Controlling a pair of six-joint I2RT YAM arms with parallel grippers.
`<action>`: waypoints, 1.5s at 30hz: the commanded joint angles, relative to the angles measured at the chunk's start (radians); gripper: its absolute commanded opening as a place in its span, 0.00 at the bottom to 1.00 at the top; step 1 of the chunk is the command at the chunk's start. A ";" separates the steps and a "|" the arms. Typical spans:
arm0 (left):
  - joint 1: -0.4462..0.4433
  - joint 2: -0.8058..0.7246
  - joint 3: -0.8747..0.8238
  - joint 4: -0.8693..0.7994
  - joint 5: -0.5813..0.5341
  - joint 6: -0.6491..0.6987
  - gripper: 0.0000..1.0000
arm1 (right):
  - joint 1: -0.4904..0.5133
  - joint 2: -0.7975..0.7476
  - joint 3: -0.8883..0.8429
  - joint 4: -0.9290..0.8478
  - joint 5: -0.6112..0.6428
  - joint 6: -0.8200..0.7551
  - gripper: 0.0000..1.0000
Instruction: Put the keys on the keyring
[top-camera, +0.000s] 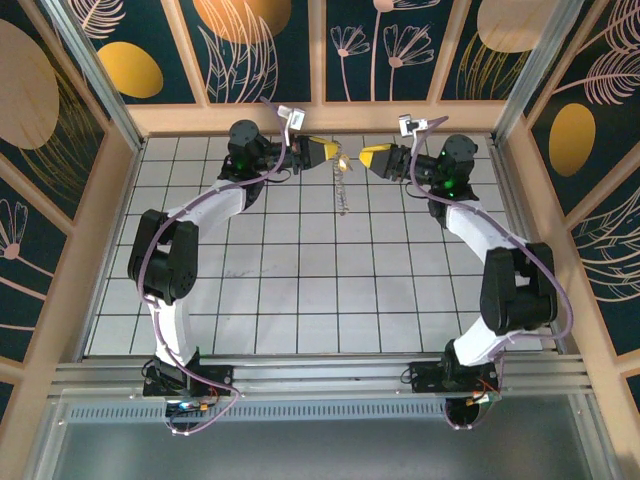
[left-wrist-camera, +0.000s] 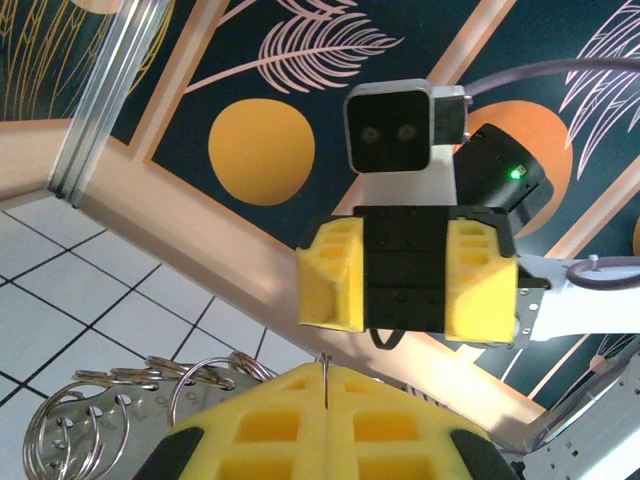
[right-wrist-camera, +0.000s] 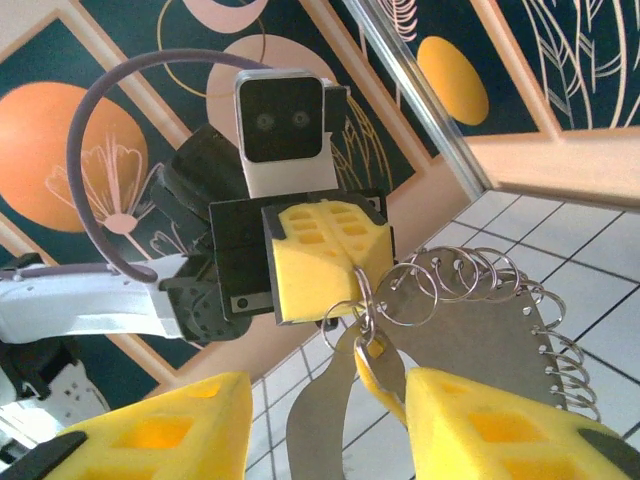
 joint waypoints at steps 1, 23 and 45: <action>-0.004 -0.049 0.034 0.070 0.036 -0.007 0.00 | 0.020 -0.057 -0.012 -0.197 0.049 -0.220 0.46; -0.005 -0.077 0.045 0.027 0.068 0.007 0.00 | 0.108 0.016 0.049 -0.264 0.124 -0.318 0.50; -0.007 -0.054 0.042 0.023 0.010 0.008 0.00 | 0.136 -0.016 0.039 -0.379 0.099 -0.404 0.00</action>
